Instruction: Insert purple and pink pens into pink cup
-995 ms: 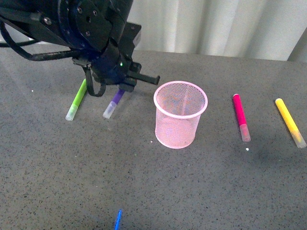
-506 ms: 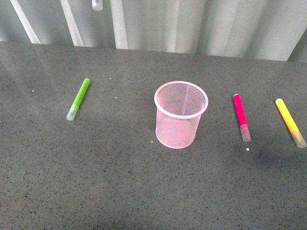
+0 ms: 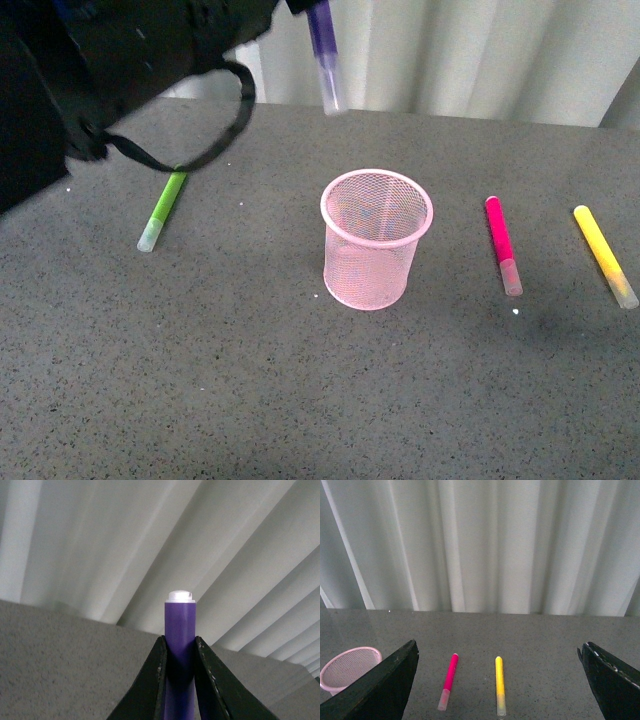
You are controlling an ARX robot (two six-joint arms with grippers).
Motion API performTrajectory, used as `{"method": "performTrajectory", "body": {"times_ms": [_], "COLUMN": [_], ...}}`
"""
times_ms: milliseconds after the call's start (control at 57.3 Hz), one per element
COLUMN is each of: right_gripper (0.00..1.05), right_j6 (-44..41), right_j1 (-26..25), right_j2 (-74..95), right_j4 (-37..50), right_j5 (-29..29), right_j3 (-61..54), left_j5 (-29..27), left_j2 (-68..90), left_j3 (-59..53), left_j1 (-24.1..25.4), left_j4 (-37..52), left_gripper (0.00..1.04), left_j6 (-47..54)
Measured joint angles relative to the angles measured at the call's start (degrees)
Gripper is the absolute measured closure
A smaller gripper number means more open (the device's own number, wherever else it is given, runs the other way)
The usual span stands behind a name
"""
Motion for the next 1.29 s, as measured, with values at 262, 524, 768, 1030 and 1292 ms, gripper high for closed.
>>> {"method": "performTrajectory", "body": {"times_ms": [262,524,768,1030,1292], "right_gripper": [0.07,0.07,0.07,0.07,0.07], "right_j6": [0.0,0.0,0.0,0.0,0.0], "right_j1": [0.0,0.0,0.0,0.0,0.0], "right_j2": [0.0,0.0,0.0,0.0,0.0], "right_j4": [0.0,0.0,0.0,0.0,0.0], "right_j5": [0.0,0.0,0.0,0.0,0.0], "right_j3": [0.0,0.0,0.0,0.0,0.0], "left_j5": [-2.5,-4.9,-5.5,-6.0,-6.4], "left_j2": [10.2,14.1,16.2,15.8,14.1], "left_j3": [2.8,4.2,4.2,4.1,1.3], "left_j1": [-2.4,-2.1,-2.6,-4.2,-4.6], "left_j4": [5.0,8.7,9.6,9.0,10.2], "left_gripper": [0.93,0.93,0.93,0.77,0.32], "left_j6": [-2.4,-4.0,-5.3,-5.5,-6.2]}}
